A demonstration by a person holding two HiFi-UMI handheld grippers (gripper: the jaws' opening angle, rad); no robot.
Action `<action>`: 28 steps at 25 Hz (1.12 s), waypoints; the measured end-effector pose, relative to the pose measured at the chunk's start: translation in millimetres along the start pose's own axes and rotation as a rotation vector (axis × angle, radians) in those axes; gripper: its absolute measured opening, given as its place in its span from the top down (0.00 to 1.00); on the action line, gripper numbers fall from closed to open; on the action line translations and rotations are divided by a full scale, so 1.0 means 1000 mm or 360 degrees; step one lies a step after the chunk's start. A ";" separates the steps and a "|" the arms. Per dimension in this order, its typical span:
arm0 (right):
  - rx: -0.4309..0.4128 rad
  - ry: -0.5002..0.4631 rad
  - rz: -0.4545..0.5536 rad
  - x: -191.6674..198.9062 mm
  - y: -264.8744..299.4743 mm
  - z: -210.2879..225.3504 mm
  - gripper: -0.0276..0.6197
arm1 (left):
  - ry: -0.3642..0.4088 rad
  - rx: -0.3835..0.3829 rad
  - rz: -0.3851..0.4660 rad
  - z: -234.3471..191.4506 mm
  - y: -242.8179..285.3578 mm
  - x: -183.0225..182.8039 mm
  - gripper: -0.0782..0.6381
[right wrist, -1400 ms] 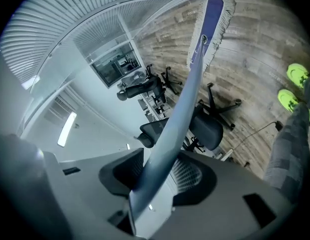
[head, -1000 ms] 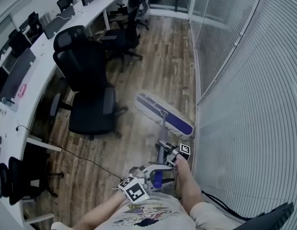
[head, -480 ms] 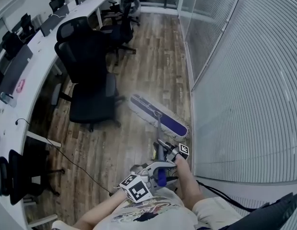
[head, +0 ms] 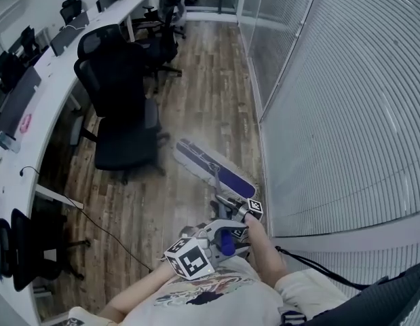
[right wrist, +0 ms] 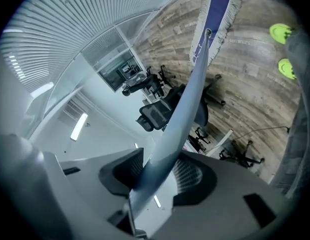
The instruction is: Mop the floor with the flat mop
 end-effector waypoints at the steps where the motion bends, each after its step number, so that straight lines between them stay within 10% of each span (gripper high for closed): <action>1: -0.0014 0.0004 -0.0006 0.003 -0.006 0.000 0.70 | 0.0003 0.0005 0.0007 0.005 0.004 -0.004 0.65; 28: 0.0077 -0.0161 -0.0239 0.022 -0.024 0.015 0.66 | -0.0025 -0.0363 0.0227 0.045 -0.004 0.004 0.65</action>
Point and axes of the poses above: the fingertips, and each gripper's own axes: y forward along the fingers, z to its right, x out of its underside, the point moved 6 cm from there along -y, backward along the fingers, and after that the axes turned 3 degrees about z, right-handed, at the moved point
